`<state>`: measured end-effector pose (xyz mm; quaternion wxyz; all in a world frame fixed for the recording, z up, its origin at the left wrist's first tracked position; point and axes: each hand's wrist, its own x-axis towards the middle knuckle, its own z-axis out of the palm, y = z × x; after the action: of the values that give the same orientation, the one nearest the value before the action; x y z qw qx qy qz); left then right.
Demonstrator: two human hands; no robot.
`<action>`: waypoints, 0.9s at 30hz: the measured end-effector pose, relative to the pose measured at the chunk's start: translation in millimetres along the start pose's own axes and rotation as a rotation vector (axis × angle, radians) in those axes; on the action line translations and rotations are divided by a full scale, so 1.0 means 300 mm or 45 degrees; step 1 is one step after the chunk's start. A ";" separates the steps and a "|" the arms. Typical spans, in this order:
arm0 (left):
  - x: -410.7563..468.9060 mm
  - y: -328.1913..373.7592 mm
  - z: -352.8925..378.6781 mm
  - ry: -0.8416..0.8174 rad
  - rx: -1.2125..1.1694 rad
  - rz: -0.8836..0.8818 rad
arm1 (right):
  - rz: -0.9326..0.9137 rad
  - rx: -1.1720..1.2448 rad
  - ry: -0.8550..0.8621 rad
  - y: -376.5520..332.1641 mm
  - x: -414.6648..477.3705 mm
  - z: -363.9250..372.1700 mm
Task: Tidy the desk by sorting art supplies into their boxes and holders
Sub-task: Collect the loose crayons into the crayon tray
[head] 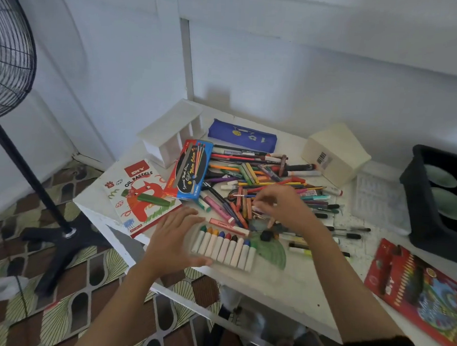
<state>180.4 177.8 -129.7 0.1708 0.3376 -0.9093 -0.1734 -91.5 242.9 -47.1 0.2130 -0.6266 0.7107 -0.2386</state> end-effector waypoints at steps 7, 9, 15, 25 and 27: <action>0.007 -0.022 0.024 0.007 -0.077 -0.012 | 0.191 -0.238 0.342 0.128 0.246 -0.089; 0.006 -0.025 0.029 0.024 -0.101 -0.018 | 0.251 -0.302 0.342 0.158 0.296 -0.085; 0.008 -0.027 0.037 0.022 -0.053 -0.040 | 0.434 -0.638 0.184 0.172 0.385 -0.036; 0.008 -0.031 0.049 0.012 -0.009 -0.038 | 0.442 -0.679 0.331 0.205 0.395 -0.003; 0.007 -0.031 0.051 0.024 -0.008 -0.035 | 0.426 -0.588 0.375 0.211 0.388 -0.005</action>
<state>177.6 172.7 -146.8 0.1781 0.3511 -0.9023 -0.1755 -156.8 133.9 -84.6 -0.0038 -0.4918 0.8623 -0.1206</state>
